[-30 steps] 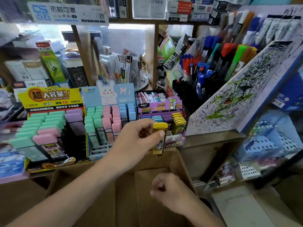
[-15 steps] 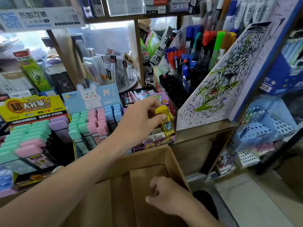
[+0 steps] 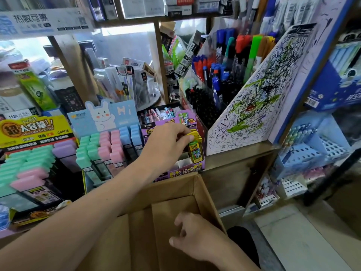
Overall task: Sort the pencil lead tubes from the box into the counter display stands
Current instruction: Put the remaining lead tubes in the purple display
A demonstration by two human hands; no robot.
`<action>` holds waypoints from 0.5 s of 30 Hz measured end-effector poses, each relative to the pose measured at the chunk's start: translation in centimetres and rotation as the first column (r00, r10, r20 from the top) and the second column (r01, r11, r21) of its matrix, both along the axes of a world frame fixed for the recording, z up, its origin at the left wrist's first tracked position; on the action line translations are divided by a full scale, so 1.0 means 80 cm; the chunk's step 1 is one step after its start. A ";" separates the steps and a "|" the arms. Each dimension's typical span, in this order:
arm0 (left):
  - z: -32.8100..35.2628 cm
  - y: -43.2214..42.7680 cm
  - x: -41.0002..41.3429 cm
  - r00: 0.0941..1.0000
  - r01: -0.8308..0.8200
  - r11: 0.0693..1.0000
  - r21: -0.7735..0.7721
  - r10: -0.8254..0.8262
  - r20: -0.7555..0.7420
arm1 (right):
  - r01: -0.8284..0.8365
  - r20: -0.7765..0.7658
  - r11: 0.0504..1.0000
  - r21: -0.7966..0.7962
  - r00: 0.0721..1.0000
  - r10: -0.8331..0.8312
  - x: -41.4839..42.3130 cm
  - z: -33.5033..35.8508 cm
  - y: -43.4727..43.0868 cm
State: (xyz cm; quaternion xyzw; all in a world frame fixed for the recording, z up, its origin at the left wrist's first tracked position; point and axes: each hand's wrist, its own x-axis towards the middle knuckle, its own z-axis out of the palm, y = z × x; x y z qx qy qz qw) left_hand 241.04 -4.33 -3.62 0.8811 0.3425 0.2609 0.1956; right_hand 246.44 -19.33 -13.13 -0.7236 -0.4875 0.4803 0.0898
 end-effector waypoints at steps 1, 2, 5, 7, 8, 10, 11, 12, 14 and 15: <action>0.000 0.001 0.001 1.000 0.000 1.000 0.005 0.000 -0.005 | -0.001 0.002 1.000 0.000 1.000 0.001 0.000 0.001 0.000; 0.000 0.002 0.001 1.000 0.003 1.000 0.004 -0.003 -0.006 | 0.001 0.002 1.000 -0.001 1.000 -0.001 -0.001 0.001 0.000; -0.002 0.001 0.003 1.000 0.010 1.000 0.009 -0.010 -0.011 | 0.001 0.009 1.000 -0.001 1.000 -0.001 -0.002 0.002 0.002; -0.005 0.000 0.005 0.999 -0.001 0.998 0.058 0.003 -0.041 | -0.005 0.016 1.000 0.002 1.000 0.005 -0.003 0.003 0.002; -0.007 0.000 0.005 0.998 -0.004 0.997 0.074 0.008 -0.057 | -0.007 0.019 1.000 0.004 1.000 0.007 -0.003 0.003 0.002; -0.011 -0.001 0.006 0.997 -0.006 0.996 0.090 0.013 -0.077 | -0.014 0.021 1.000 0.002 1.000 0.014 -0.002 0.003 0.001; -0.011 -0.002 0.006 0.997 -0.006 0.995 0.096 0.014 -0.079 | -0.019 0.021 1.000 0.000 1.000 0.019 -0.002 0.003 0.001; -0.012 -0.003 0.005 0.997 -0.007 0.995 0.102 0.015 -0.079 | -0.024 0.023 1.000 0.000 0.999 0.024 -0.002 0.003 0.002; -0.011 -0.004 0.004 0.996 -0.008 0.993 0.120 0.019 -0.090 | -0.027 0.026 1.000 0.000 0.999 0.027 -0.002 0.003 0.003; -0.010 -0.003 0.003 0.995 -0.005 0.992 0.128 0.018 -0.099 | -0.027 0.026 1.000 -0.001 0.999 0.027 -0.001 0.003 0.003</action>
